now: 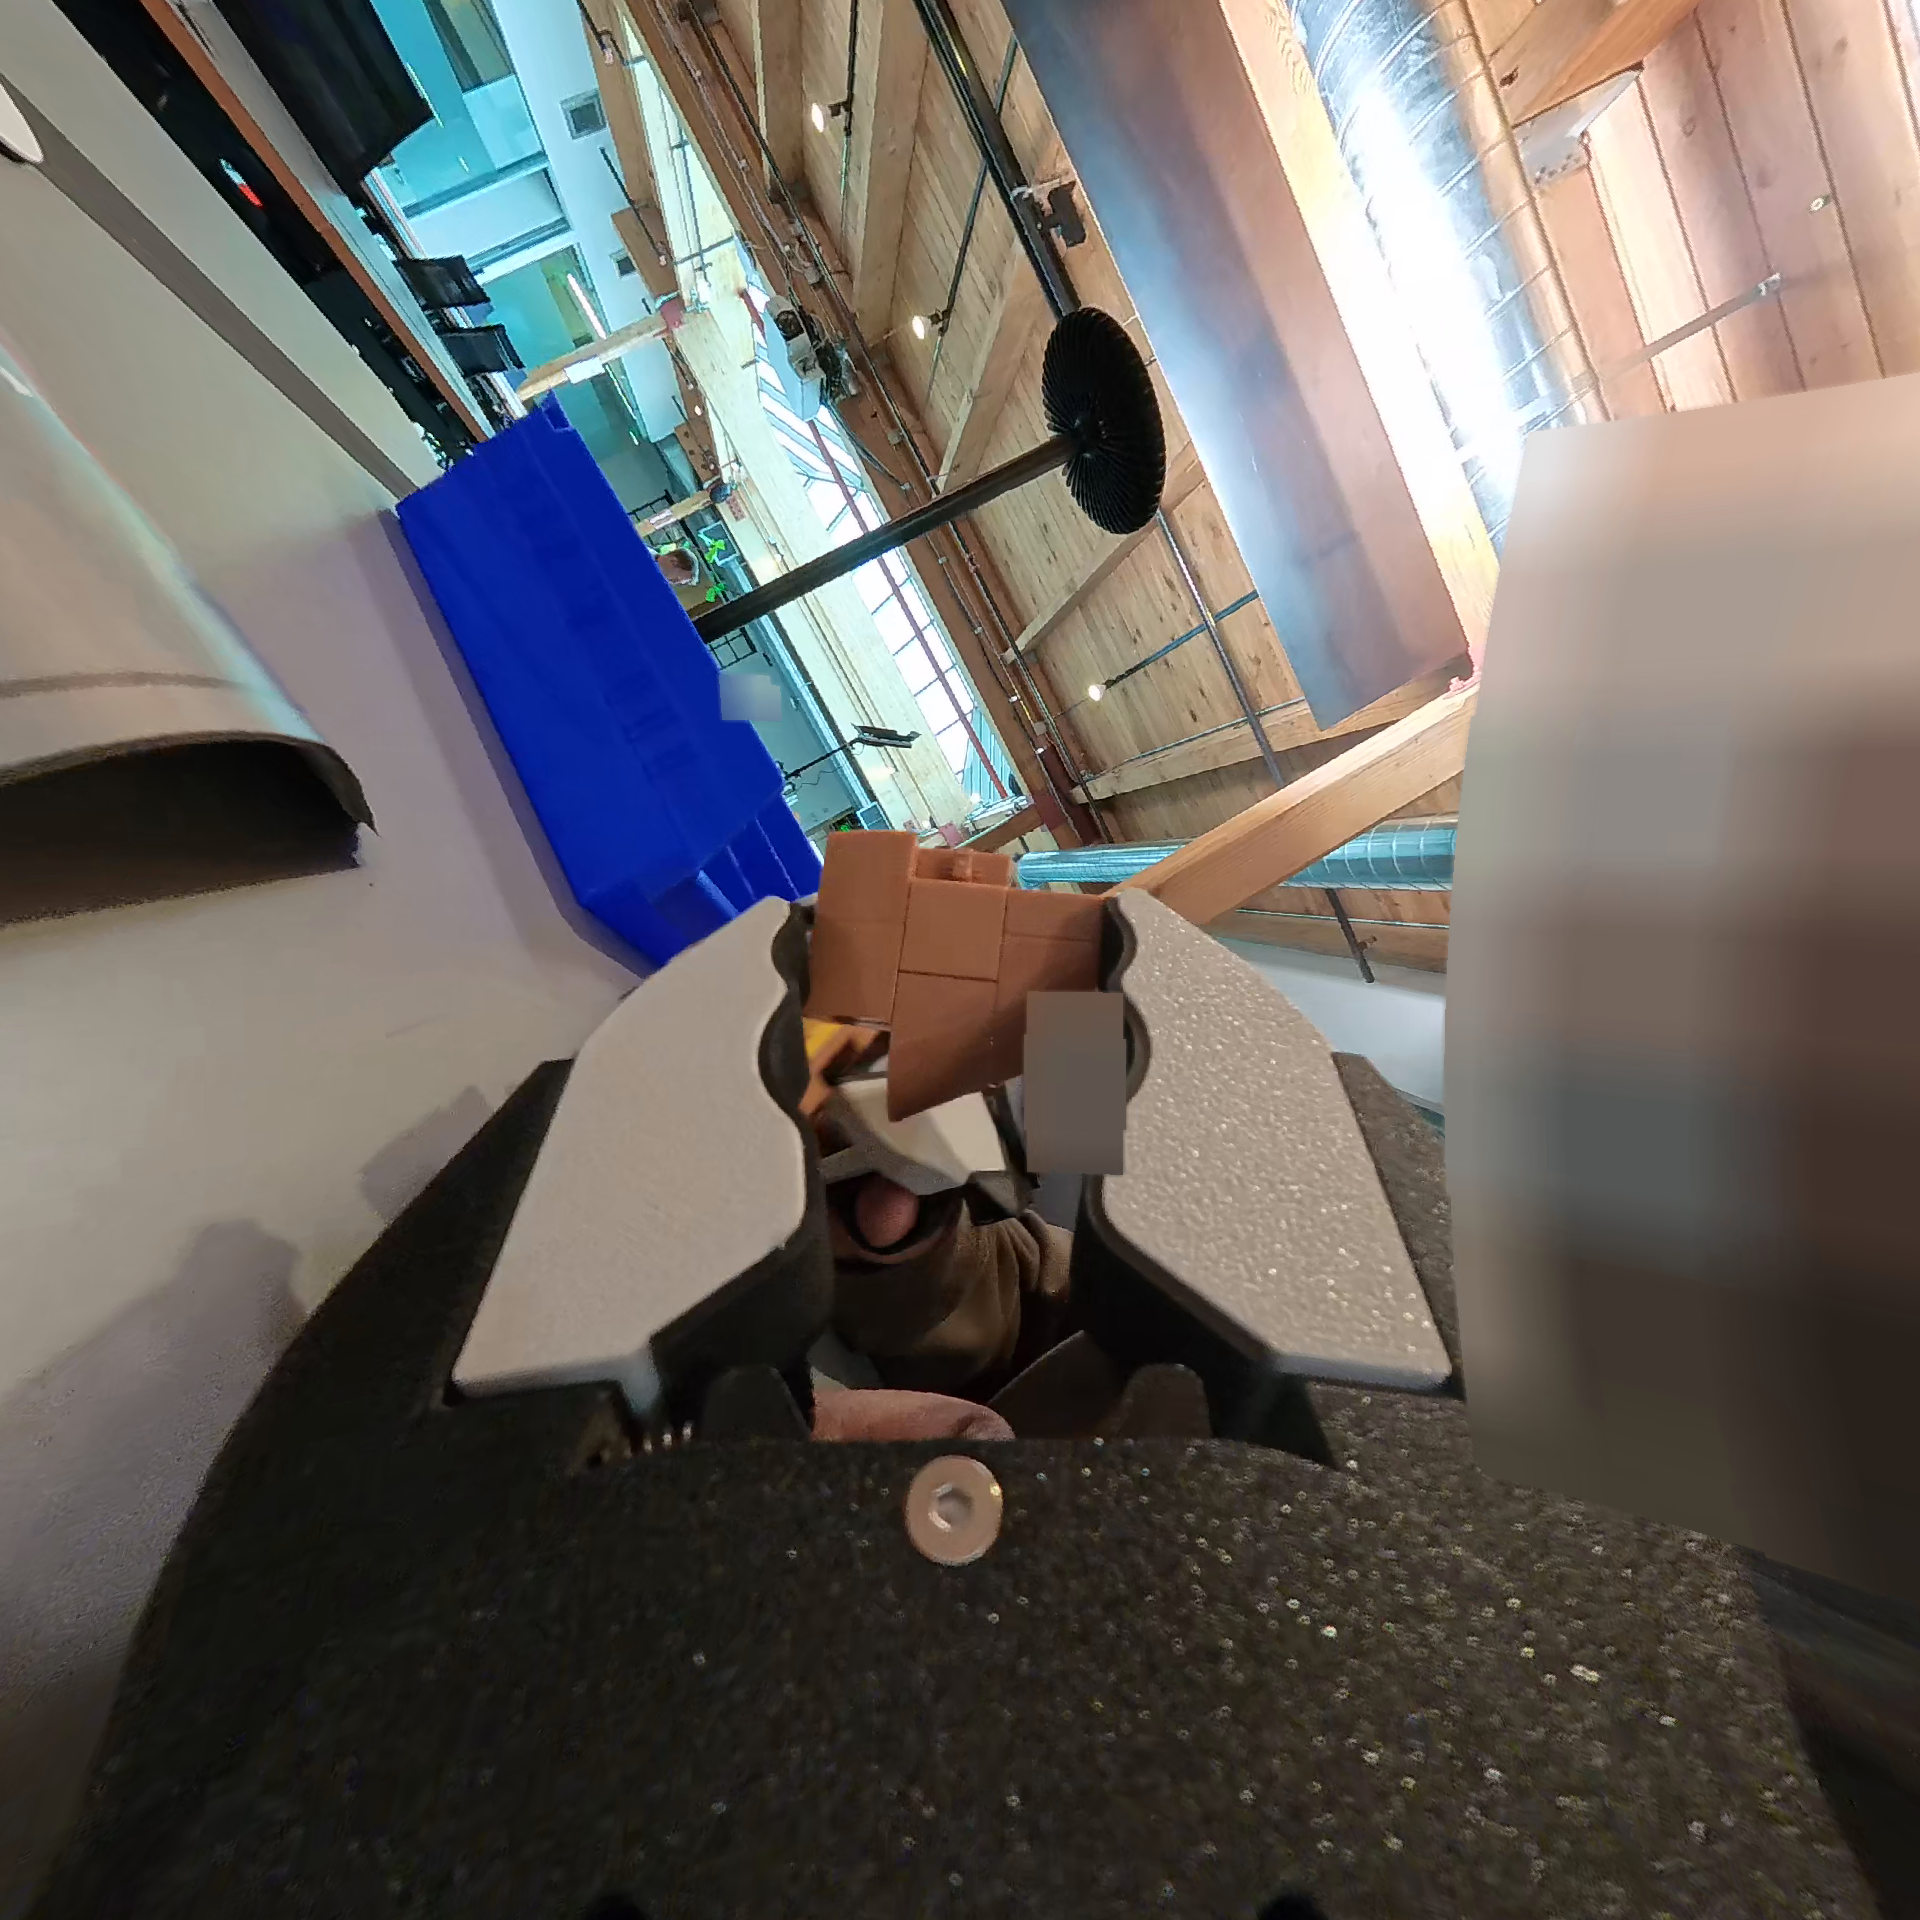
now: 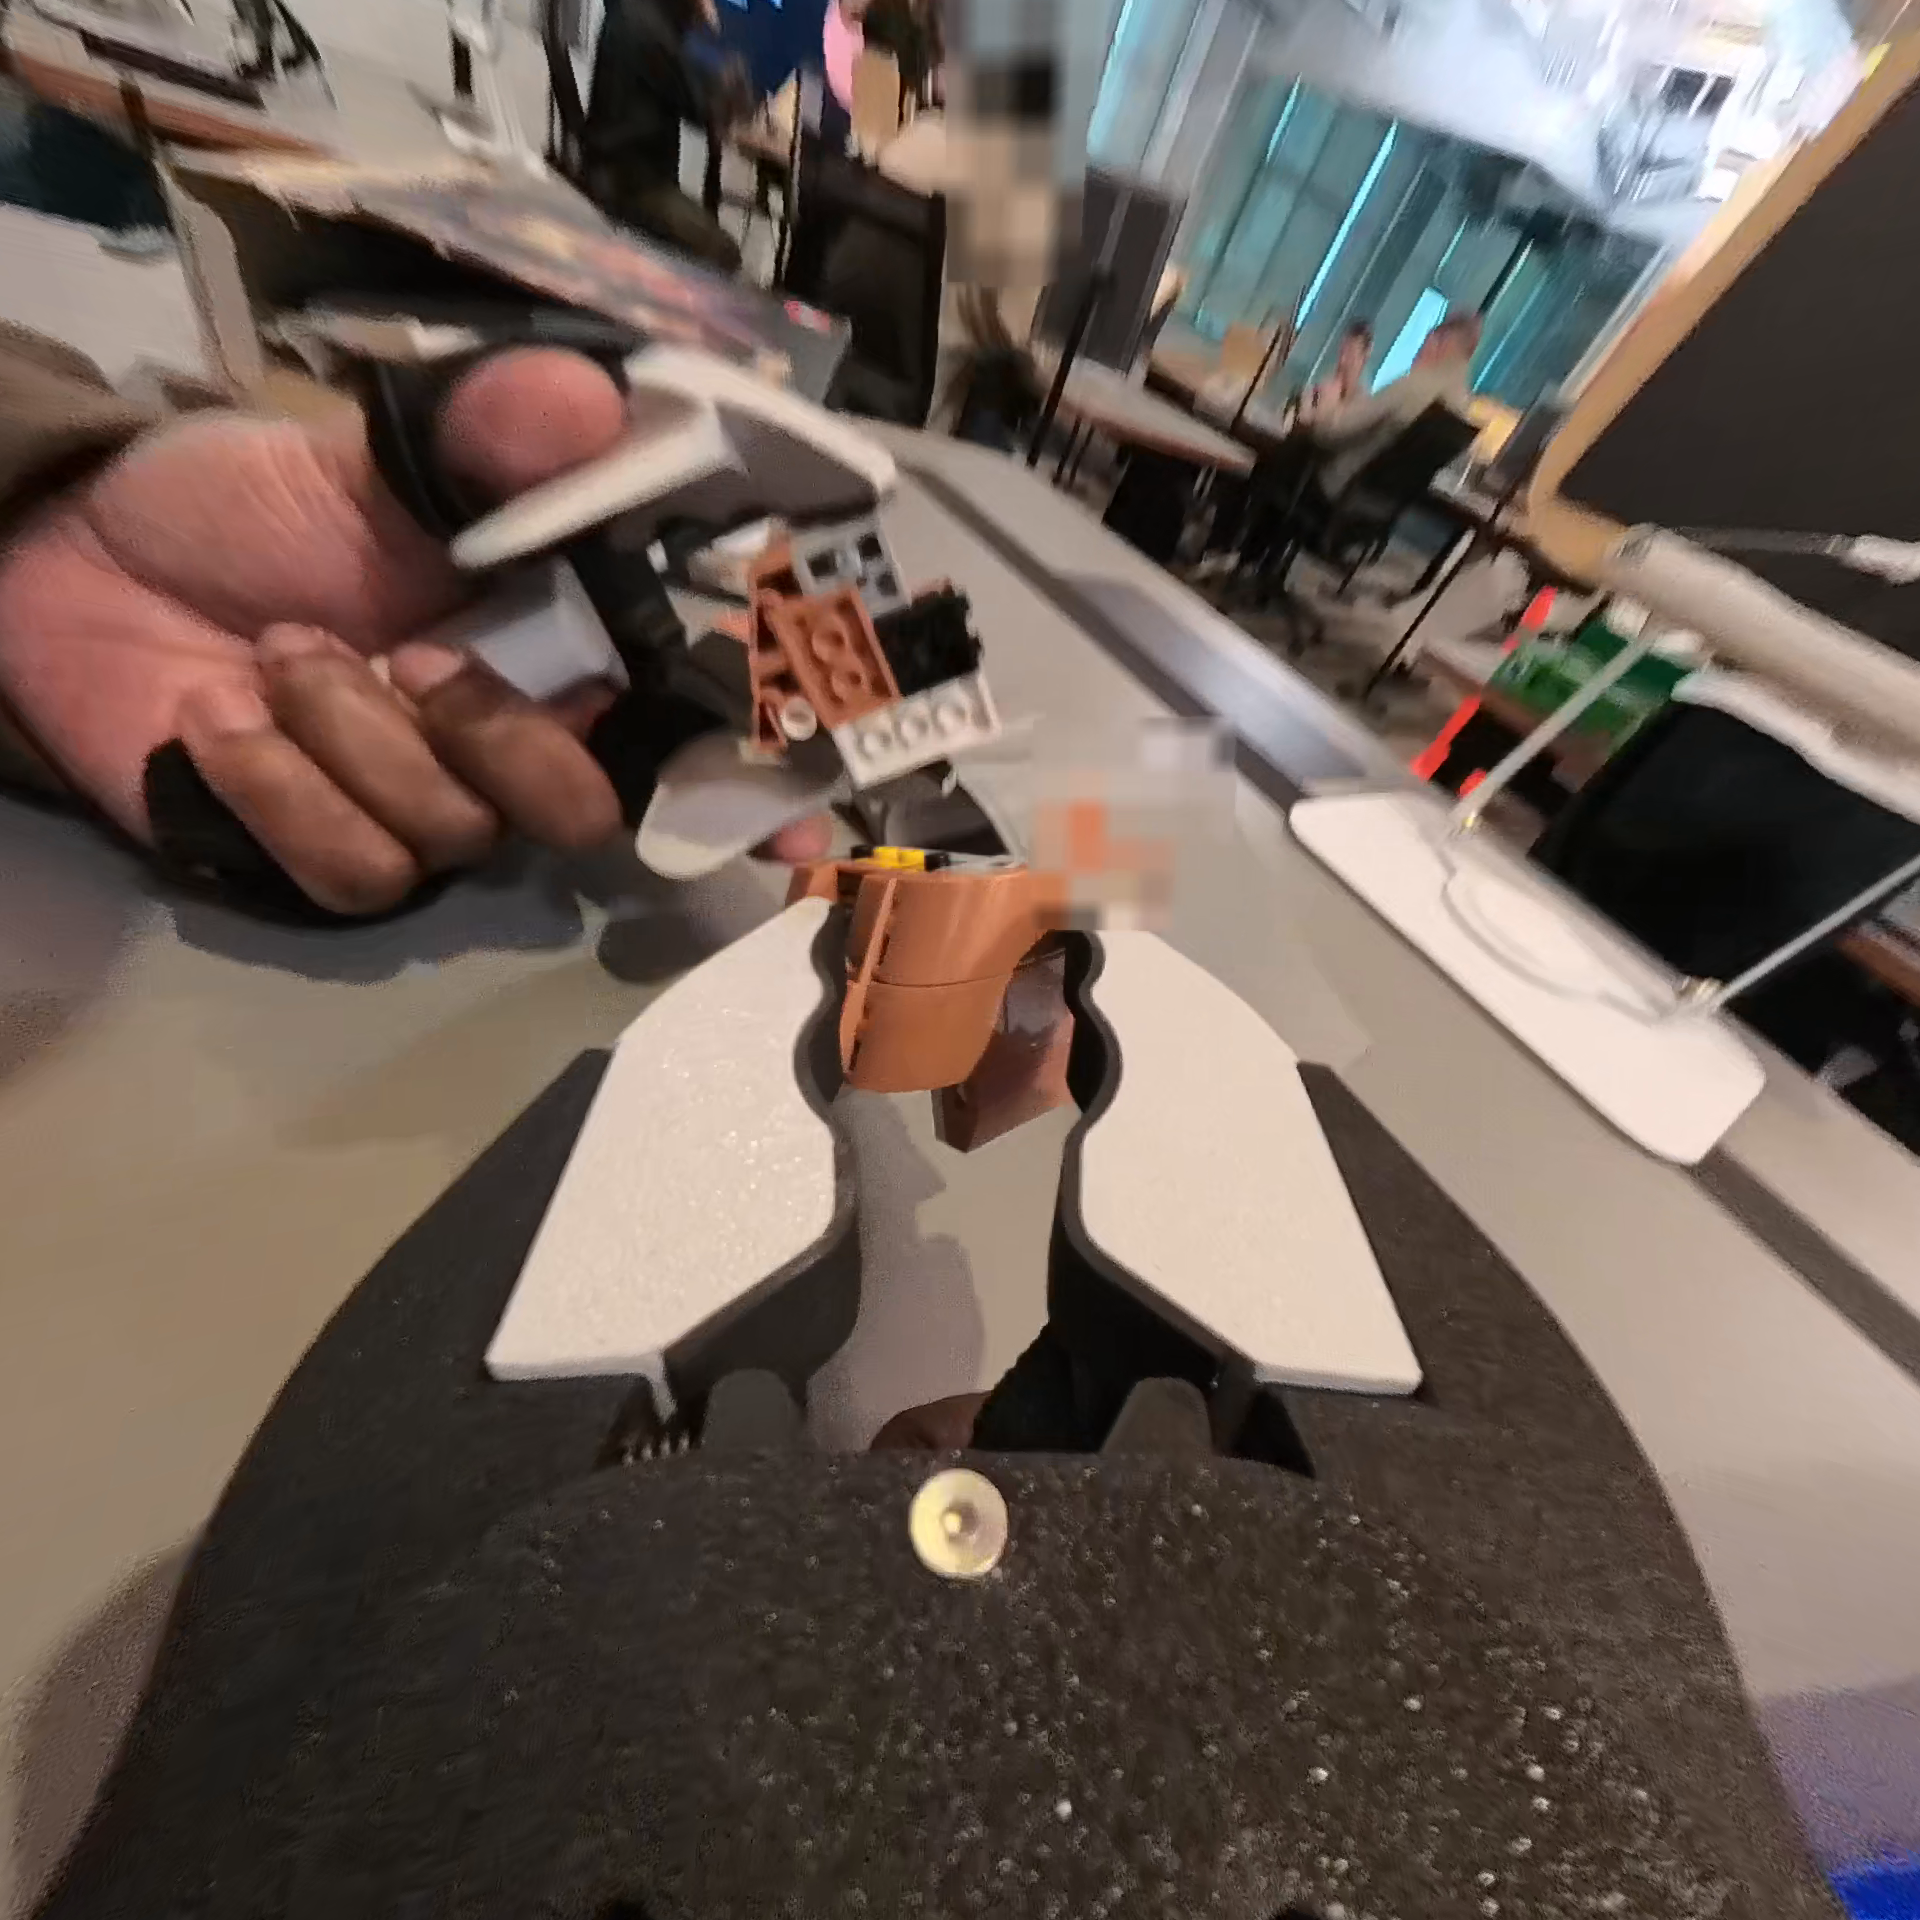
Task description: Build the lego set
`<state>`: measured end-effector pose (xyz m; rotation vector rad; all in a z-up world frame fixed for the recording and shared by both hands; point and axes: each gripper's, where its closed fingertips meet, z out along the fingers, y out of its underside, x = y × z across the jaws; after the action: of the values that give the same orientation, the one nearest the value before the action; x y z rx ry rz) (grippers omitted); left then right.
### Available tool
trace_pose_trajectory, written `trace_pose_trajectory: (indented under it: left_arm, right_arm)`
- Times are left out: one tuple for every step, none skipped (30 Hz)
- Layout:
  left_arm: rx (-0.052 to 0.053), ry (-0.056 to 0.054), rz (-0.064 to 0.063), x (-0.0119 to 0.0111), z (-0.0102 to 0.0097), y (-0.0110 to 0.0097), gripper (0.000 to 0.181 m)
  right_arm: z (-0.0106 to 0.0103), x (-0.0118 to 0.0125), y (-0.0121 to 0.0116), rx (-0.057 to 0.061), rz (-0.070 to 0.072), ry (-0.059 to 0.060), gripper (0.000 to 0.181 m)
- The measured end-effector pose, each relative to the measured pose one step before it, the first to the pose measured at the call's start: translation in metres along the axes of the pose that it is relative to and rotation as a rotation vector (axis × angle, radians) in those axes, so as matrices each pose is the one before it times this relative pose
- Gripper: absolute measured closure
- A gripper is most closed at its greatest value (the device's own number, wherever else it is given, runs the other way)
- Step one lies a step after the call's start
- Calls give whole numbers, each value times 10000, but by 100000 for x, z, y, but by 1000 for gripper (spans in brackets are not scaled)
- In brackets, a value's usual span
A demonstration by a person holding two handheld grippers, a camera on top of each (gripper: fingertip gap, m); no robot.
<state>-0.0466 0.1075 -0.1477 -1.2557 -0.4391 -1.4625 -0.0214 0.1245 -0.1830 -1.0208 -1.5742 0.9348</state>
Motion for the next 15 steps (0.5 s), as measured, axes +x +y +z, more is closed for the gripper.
trace_pose_trajectory:
  left_arm:
    - [22,-48,41,-45,-61,-136,127]
    - [21,-45,39,-49,-44,-108,127]
    - [8,-45,34,-55,-37,-97,127]
    - [2,-38,34,-42,-32,-72,128]
    - [1,-31,24,-31,-27,-50,128]
    - [-7,-26,7,-28,-11,-25,128]
    - [-15,1,6,-3,-8,-5,127]
    - [-34,12,16,15,28,38,127]
    - [-37,17,28,35,25,37,127]
    - [-42,16,56,45,28,44,127]
    - [-60,15,108,66,32,56,127]
    - [-79,2,147,73,44,62,127]
    - [-70,-12,178,76,30,24,127]
    - [-60,-38,205,35,14,-9,127]
    - [-68,-47,217,43,9,-15,127]
  right_arm:
    - [309,-250,918,-585,97,-216,141]
    - [292,-292,814,-585,37,-246,141]
    - [207,-192,681,-502,0,-156,141]
    - [171,-192,651,-467,34,-159,141]
    - [120,-149,523,-376,92,-152,141]
    - [50,-116,387,-305,154,-154,141]
    - [23,-95,360,-281,215,-182,141]
    - [-34,-72,236,-172,239,-178,141]
    - [-93,-5,120,-101,211,-147,141]
    - [-134,46,141,-132,136,-101,141]
    - [-175,73,149,-163,54,-58,141]
    - [-177,101,175,-162,12,-13,141]
    - [-170,52,170,-138,-4,-30,141]
    - [-176,-37,154,-114,-9,-88,140]
    - [-173,-76,159,-104,-11,-123,140]
